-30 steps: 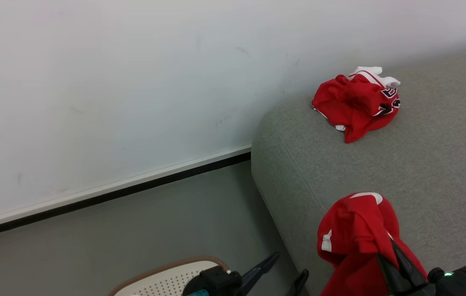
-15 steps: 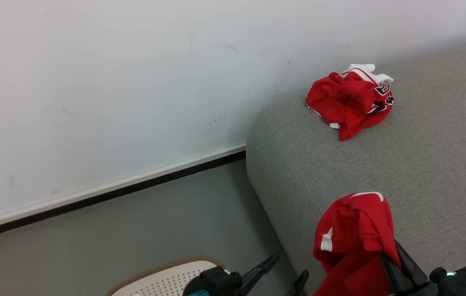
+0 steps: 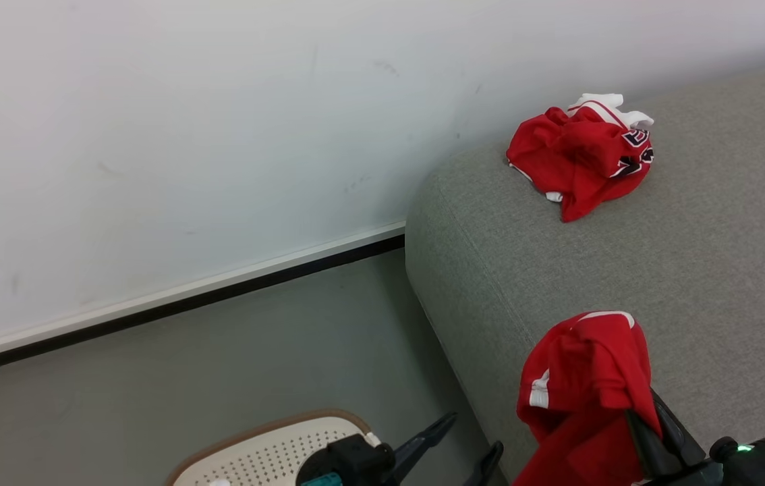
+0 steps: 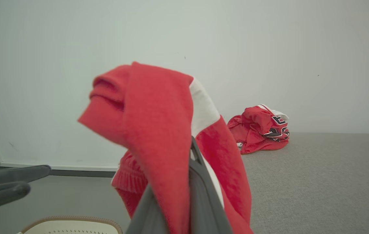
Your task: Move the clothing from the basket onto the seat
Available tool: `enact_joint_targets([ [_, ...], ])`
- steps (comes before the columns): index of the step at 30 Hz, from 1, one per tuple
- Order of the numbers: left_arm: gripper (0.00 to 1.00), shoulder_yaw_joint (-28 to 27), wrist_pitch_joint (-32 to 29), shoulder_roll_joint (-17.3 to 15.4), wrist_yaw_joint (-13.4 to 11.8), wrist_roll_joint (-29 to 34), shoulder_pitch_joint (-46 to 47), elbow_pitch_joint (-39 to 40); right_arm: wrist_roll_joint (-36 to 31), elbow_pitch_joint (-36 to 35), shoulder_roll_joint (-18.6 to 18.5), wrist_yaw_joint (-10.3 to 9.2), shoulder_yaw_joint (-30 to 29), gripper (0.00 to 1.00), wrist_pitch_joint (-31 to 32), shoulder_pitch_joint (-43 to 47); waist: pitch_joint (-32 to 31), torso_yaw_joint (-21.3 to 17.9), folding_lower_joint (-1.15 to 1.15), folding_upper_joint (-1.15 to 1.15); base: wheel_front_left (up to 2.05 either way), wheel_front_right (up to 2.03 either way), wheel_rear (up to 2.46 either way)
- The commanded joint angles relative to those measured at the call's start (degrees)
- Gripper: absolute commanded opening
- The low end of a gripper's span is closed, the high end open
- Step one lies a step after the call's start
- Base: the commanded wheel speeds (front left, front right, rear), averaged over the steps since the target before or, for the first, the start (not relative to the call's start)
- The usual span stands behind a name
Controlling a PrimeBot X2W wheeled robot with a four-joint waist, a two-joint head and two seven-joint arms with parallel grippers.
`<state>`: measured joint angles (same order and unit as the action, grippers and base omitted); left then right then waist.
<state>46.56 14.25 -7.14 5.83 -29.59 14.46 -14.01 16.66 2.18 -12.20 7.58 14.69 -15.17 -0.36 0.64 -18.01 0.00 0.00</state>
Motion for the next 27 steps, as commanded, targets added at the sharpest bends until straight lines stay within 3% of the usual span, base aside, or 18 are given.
enact_joint_targets([
  [1, 1.00, -0.05, -0.06, -0.56, -0.19, 0.08, 0.51, 0.22, -0.37, -0.21, 0.17, -0.17, -0.34, 0.00, 0.05, -0.07, 0.49, 0.19, 0.00, 0.00, 0.00, 0.00, 0.00],
  [9, 1.00, 0.22, -1.76, -1.75, -0.32, 1.46, 3.49, 1.45, -0.41, -1.00, 0.61, -0.17, -1.51, 0.00, 0.05, -3.25, 6.97, 2.18, 0.00, 0.00, 0.00, 0.00, 0.00],
  [18, 1.00, -0.37, -3.12, -2.66, 0.20, 3.44, 11.45, 2.25, -0.49, -0.74, -0.15, -0.17, -6.56, 0.00, 0.05, -13.54, 18.07, 6.68, 0.00, 0.00, 0.00, 0.00, 0.00],
  [27, 1.00, -1.31, -1.61, -1.34, 0.60, 4.63, 18.59, 0.90, 0.01, 2.91, -9.81, -0.17, -9.86, 0.00, 0.39, -28.16, 25.77, 11.83, 0.00, 0.00, 0.00, 0.00, 0.00],
])
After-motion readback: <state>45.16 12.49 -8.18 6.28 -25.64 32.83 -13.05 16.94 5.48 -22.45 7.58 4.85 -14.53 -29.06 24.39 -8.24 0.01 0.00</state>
